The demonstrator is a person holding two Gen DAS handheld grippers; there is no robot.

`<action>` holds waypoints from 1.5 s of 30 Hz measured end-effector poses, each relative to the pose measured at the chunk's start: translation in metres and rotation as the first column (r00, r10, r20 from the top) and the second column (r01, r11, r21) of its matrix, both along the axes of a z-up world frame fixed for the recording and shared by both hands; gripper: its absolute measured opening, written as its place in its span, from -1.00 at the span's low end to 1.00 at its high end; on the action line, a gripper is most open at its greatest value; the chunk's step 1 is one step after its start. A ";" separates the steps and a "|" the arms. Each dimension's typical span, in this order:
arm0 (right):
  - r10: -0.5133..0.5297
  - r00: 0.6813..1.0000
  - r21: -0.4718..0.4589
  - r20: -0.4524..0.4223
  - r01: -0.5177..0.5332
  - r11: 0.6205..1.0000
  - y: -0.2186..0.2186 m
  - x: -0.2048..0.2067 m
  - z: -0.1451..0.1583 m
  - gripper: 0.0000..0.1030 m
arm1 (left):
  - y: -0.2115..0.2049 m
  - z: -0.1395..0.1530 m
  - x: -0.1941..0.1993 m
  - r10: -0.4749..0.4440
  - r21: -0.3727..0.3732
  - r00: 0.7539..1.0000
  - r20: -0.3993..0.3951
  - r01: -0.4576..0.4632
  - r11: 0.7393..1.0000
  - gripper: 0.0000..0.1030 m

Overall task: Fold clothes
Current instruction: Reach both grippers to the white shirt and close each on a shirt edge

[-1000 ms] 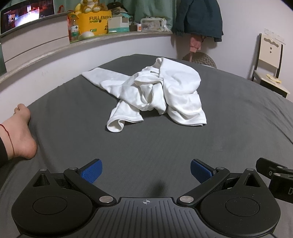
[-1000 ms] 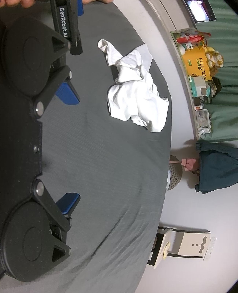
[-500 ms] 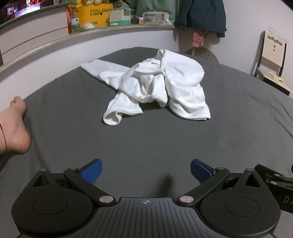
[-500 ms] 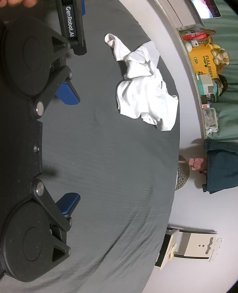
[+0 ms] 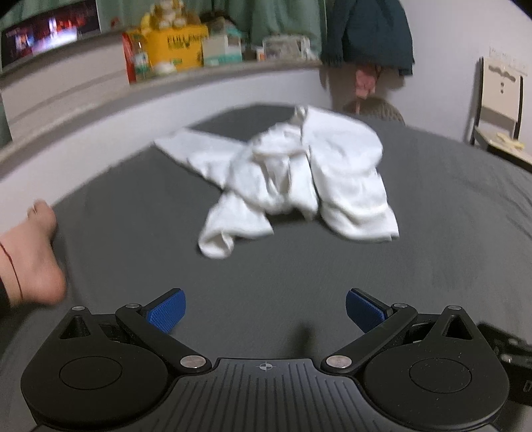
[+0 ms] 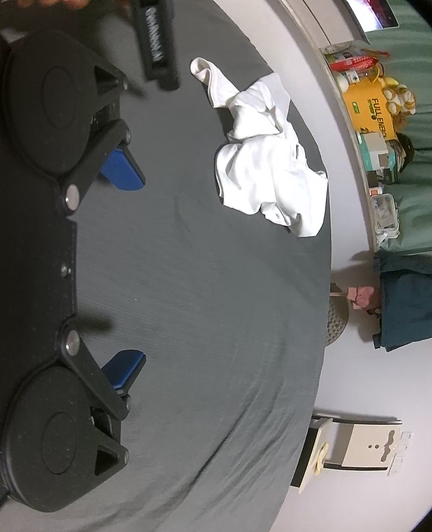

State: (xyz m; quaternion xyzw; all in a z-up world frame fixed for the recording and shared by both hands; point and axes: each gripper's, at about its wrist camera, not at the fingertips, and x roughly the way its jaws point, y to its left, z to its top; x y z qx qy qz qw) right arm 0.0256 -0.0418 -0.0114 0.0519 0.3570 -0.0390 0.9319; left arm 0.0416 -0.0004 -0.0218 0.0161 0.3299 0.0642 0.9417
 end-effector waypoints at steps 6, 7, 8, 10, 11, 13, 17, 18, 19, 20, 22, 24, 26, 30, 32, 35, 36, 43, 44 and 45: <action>-0.052 0.999 0.020 0.007 0.052 0.998 -0.008 0.007 -0.003 1.00 | 0.003 0.021 0.033 -0.053 0.084 0.995 0.079 0.046 0.995 1.00; -0.057 0.998 0.019 0.012 0.057 0.998 -0.009 0.006 -0.005 1.00 | 0.003 0.022 0.040 -0.065 0.098 0.992 0.106 0.055 0.994 1.00; -0.057 0.998 0.017 0.017 0.057 0.998 -0.009 0.005 -0.006 1.00 | 0.002 0.022 0.048 -0.077 0.117 0.990 0.121 0.063 0.991 1.00; -0.041 0.999 0.015 0.032 0.041 0.999 -0.009 0.002 -0.007 1.00 | 0.003 0.016 0.067 -0.086 0.140 0.990 0.113 0.070 0.988 1.00; -0.031 0.999 0.012 0.040 0.030 0.999 -0.008 0.001 -0.008 1.00 | 0.005 0.012 0.076 -0.083 0.125 0.992 0.100 0.070 0.990 1.00; -0.008 0.999 -0.002 0.052 0.008 1.000 -0.007 -0.001 -0.008 1.00 | 0.010 0.005 0.096 -0.074 0.077 0.995 0.072 0.069 0.995 1.00; 0.027 0.997 -0.023 0.067 -0.026 0.999 -0.005 0.000 -0.011 1.00 | 0.032 -0.010 0.131 -0.081 -0.214 0.996 0.027 0.085 0.973 0.99; 0.030 0.998 -0.022 0.064 -0.029 0.999 -0.006 0.002 -0.013 1.00 | 0.034 -0.012 0.136 -0.081 -0.249 0.995 0.055 0.092 0.964 0.99; 0.031 0.998 -0.018 0.059 -0.030 0.999 -0.007 0.004 -0.015 1.00 | 0.036 -0.013 0.141 -0.076 -0.273 0.994 0.083 0.096 0.957 0.99; 0.029 0.998 -0.013 0.054 -0.028 1.000 -0.008 0.006 -0.018 1.00 | 0.037 -0.014 0.148 -0.068 -0.284 0.992 0.105 0.095 0.954 0.99; 0.017 0.999 0.005 0.045 -0.017 1.000 -0.010 0.011 -0.022 1.00 | 0.039 -0.014 0.164 -0.061 -0.307 0.990 0.129 0.099 0.947 0.67; 0.005 0.999 0.027 0.039 -0.006 1.000 -0.012 0.017 -0.026 1.00 | 0.042 -0.014 0.178 -0.053 -0.333 0.989 0.138 0.096 0.938 0.34; -0.006 0.999 0.052 0.038 0.004 0.999 -0.014 0.023 -0.028 1.00 | 0.047 -0.016 0.193 -0.032 -0.369 0.992 0.126 0.077 0.926 0.09; -0.008 0.999 0.068 0.047 0.004 0.998 -0.012 0.032 -0.028 1.00 | 0.058 -0.029 0.210 0.011 -0.474 0.996 0.086 0.031 0.880 -0.68; -0.007 0.998 0.075 0.058 0.002 0.997 -0.011 0.035 -0.026 1.00 | 0.059 -0.033 0.206 0.024 -0.509 0.992 0.124 0.042 0.860 -0.81; -0.007 0.997 0.086 0.083 -0.001 0.996 -0.012 0.037 -0.020 1.00 | 0.047 -0.028 0.193 -0.006 -0.474 0.978 0.208 0.106 0.874 -0.85; -0.010 0.995 0.086 0.097 0.001 0.996 -0.015 0.037 -0.016 1.00 | 0.039 -0.025 0.188 -0.036 -0.445 0.971 0.237 0.141 0.884 -0.85; -0.088 0.978 0.110 0.192 0.068 0.992 -0.067 0.038 0.022 1.00 | -0.038 0.009 0.133 -0.404 -0.224 0.821 0.403 0.517 0.826 -0.87; -0.092 0.978 0.120 0.186 0.070 0.990 -0.075 0.038 0.026 1.00 | -0.049 0.012 0.123 -0.447 -0.215 0.796 0.409 0.560 0.800 -0.88; -0.096 0.979 0.130 0.181 0.072 0.989 -0.084 0.038 0.030 1.00 | -0.063 0.014 0.112 -0.503 -0.198 0.760 0.412 0.613 0.765 -0.91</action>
